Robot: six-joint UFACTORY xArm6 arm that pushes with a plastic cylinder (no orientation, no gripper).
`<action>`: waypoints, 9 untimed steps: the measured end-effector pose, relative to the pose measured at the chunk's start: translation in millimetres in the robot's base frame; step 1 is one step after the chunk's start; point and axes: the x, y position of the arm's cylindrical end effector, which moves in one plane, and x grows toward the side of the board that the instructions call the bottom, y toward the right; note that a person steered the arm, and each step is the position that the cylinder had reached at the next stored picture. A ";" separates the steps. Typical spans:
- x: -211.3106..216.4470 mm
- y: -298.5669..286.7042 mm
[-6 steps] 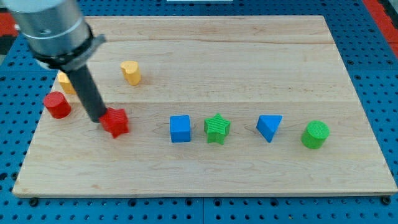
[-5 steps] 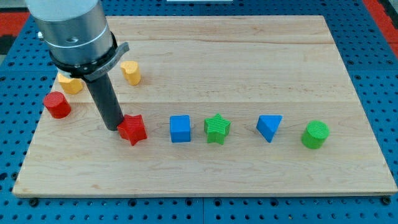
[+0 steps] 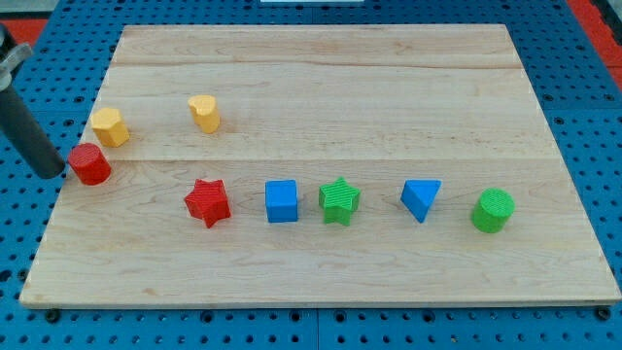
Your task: Move the red circle to the left of the red star
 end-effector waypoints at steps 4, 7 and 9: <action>11.3 51.5; -22.7 85.8; 18.6 84.8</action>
